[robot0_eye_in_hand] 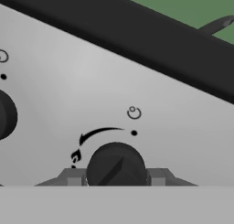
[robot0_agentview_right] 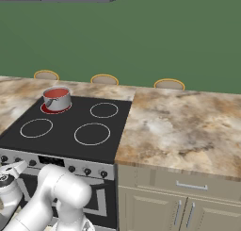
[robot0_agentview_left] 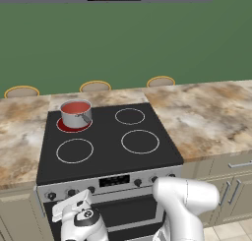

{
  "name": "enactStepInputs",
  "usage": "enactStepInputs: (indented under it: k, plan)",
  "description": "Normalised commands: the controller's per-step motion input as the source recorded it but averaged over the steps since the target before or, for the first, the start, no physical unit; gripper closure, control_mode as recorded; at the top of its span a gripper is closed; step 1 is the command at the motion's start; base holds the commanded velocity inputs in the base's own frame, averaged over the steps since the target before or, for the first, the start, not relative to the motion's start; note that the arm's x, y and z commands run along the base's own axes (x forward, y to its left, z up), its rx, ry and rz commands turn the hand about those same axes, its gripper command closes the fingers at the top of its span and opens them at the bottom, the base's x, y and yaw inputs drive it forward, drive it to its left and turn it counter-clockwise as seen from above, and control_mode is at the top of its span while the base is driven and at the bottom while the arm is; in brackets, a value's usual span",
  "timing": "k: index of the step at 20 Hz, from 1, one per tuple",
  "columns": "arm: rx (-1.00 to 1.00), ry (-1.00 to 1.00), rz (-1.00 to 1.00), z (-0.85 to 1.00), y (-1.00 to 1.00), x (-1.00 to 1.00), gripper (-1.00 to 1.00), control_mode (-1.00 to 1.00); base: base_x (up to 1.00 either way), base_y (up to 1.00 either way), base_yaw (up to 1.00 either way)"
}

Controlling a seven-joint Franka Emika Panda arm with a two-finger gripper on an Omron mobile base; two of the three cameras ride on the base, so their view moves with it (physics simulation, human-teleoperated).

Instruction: Wait until the marinara sauce is simmered to a deep red color and then turn off the stove.

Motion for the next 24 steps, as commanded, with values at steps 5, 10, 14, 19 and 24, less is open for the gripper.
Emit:
enactStepInputs:
  k: [5,10,14,19,24]
  plan:
    - [0.0,0.0,0.0,0.0,0.0,0.0,1.0,-1.0,0.0,0.0,0.0]
    - [0.0,0.0,0.0,0.0,0.0,0.0,1.0,-1.0,0.0,0.0,0.0]
    - [0.0,0.0,0.0,0.0,0.0,0.0,1.0,-1.0,0.0,0.0,0.0]
    - [0.0,0.0,0.0,0.0,0.0,0.0,1.0,-1.0,0.0,0.0,0.0]
    - [0.0,0.0,0.0,0.0,0.0,0.0,1.0,-1.0,0.0,0.0,0.0]
